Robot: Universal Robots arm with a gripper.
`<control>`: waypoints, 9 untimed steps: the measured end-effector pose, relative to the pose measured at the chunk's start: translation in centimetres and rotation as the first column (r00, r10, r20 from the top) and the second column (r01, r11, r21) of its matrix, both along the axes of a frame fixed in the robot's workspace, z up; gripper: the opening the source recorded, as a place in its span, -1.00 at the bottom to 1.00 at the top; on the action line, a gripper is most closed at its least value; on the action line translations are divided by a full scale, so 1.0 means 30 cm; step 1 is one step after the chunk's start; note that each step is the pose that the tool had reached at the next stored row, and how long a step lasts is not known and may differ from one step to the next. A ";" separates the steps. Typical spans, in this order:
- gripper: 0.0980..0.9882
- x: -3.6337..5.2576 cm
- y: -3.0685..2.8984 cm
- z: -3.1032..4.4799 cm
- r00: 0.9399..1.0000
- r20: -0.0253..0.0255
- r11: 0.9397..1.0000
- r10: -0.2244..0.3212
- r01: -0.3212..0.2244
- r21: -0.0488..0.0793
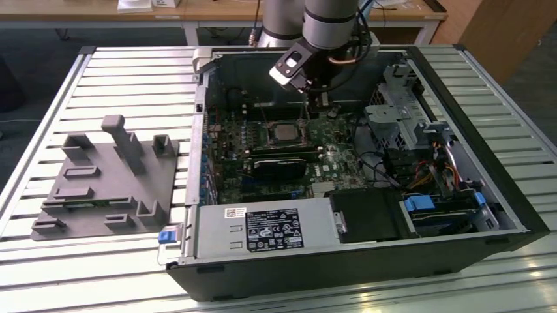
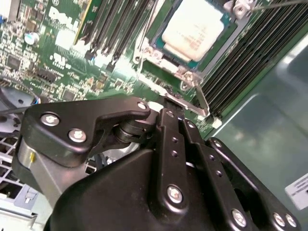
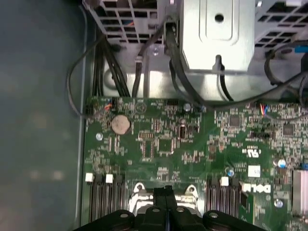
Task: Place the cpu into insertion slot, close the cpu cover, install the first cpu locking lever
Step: 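Close the cpu cover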
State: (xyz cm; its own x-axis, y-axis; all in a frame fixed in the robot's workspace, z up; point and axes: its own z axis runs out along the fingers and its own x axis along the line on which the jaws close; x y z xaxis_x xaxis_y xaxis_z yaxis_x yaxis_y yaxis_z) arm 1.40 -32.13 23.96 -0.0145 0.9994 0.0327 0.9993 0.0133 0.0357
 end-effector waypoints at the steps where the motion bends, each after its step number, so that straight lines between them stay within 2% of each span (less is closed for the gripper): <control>1: -0.98 -0.004 0.000 0.000 1.000 0.000 1.000 0.000 0.000 0.000; 9: -0.98 -0.016 0.000 -0.008 1.000 0.000 1.000 0.000 0.000 0.000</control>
State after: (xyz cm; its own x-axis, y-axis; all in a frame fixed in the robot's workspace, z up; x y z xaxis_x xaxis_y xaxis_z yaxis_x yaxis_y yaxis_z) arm 0.93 -32.12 23.72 -0.0144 0.9994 0.0327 0.9993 0.0133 0.0357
